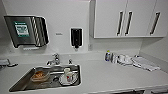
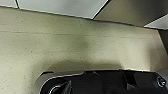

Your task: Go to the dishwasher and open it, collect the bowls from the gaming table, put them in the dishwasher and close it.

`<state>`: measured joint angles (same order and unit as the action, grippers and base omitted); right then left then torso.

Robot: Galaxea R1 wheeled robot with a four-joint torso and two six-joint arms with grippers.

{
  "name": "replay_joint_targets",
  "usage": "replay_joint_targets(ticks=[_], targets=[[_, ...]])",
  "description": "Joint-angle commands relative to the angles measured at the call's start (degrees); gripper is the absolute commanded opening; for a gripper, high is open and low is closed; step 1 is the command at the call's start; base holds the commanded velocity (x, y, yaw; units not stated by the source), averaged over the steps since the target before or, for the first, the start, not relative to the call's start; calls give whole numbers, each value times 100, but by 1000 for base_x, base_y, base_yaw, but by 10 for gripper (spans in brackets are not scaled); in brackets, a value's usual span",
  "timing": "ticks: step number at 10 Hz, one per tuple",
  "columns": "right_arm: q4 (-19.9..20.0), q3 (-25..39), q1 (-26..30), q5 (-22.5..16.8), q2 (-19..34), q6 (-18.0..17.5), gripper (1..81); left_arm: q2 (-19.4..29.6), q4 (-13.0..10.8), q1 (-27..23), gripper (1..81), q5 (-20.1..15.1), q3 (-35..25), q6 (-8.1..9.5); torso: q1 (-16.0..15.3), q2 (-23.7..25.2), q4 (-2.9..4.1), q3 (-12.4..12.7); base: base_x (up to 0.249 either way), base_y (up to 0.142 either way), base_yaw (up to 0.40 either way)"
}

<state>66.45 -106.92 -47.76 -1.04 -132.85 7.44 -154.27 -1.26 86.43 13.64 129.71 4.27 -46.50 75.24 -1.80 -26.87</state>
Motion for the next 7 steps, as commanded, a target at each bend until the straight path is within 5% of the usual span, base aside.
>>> replay_joint_targets(ticks=[1,7], targets=[[-9,-187,623,-371,-121,21,811,107,11,-324,811,-204,-24,-22,2,0,0,0,0,0,0],[-53,-1128,306,-415,-587,21,811,63,3,-324,811,-195,55,-22,0,0,0,0,0,0,0]])
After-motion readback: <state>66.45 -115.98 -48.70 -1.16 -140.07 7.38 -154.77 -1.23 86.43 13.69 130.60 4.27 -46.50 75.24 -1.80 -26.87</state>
